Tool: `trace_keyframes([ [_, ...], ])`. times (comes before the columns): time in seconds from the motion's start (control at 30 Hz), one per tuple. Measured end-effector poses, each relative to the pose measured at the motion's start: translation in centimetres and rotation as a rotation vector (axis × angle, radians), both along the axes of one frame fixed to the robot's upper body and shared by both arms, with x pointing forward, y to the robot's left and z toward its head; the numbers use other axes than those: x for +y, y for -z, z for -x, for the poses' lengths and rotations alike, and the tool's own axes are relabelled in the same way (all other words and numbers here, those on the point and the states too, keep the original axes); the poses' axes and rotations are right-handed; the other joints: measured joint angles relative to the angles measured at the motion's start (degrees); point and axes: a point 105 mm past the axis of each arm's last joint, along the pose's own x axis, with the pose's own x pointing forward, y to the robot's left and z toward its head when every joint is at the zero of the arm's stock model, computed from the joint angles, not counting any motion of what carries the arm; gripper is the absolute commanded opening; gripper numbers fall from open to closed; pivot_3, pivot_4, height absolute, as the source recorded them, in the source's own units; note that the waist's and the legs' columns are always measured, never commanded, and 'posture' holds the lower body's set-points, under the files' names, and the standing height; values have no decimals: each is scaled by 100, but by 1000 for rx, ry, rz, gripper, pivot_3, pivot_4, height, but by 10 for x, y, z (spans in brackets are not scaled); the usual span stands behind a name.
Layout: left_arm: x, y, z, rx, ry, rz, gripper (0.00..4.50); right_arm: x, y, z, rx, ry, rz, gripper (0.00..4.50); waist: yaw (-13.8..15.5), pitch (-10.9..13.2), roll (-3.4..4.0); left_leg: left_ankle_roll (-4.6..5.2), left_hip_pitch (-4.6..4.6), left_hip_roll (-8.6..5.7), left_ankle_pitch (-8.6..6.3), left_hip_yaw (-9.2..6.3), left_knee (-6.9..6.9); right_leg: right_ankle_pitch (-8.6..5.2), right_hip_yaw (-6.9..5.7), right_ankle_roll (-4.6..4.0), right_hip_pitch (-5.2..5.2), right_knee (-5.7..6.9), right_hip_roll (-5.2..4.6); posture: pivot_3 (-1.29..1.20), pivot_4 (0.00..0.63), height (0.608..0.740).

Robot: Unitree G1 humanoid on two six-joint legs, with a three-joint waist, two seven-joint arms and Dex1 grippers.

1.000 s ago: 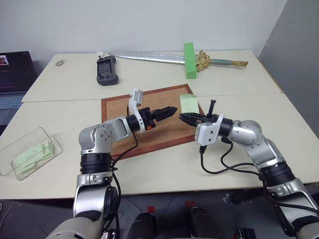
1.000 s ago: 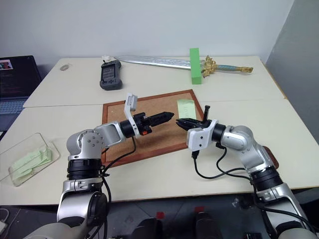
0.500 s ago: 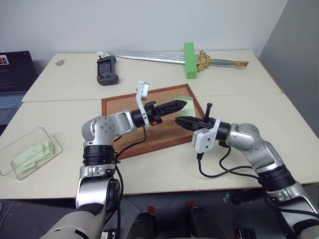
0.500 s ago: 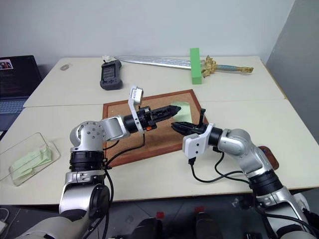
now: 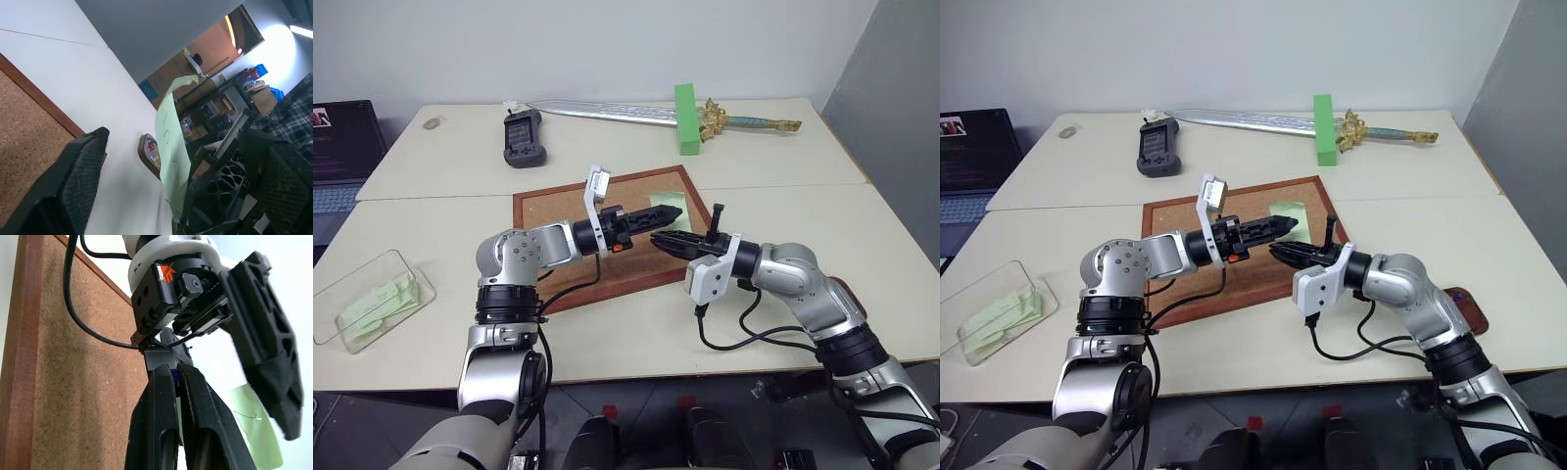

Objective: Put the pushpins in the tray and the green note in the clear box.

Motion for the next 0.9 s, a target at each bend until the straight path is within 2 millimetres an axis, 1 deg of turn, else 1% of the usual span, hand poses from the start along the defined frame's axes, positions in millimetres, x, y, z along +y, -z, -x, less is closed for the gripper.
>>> trace_keyframes([
  [0.17, -1, 1, -2, -1, -5, 11, 2639, 1, -2, 0, -6, -4, -2, 0, 4, 0, 0, 0, 0, 0, 0, 0, 0, 0, -1, 0, 0, 0, 0, 0, 150, 740],
  [0.23, -1, 1, -2, -6, -7, 12, 2369, 1, -2, 0, -5, -5, -3, 0, 3, 0, 0, 0, 0, 0, 0, 0, 0, 0, -1, 0, 0, 0, 0, 0, 150, 740],
  [0.37, -1, 0, -4, -15, -13, 10, 1506, 1, -2, 0, -4, -5, -5, 0, 3, 0, 0, 0, 0, 0, 0, 0, 0, 0, 0, 0, 0, 0, 0, 0, 150, 740],
  [0.53, -1, -1, -6, -15, -16, 15, 707, 1, -2, 0, -3, -6, -6, 0, 2, 0, 0, 0, 0, -1, 0, 0, 0, 0, -1, 0, 0, 0, 0, 0, 150, 740],
  [0.63, -1, -2, -7, -16, -16, 16, 32, 1, -2, 0, -1, -6, -6, 0, 2, 0, 0, 0, 0, -1, 0, 0, 0, 0, -1, 0, 0, 0, 0, 0, 150, 740],
  [0.9, -1, -2, -7, -22, -18, 18, 13, 0, -1, 0, 23, -1, -26, 0, 1, 0, 0, 0, 0, 0, 0, 0, 0, 0, -1, 0, 0, 0, 0, 0, 150, 740],
])
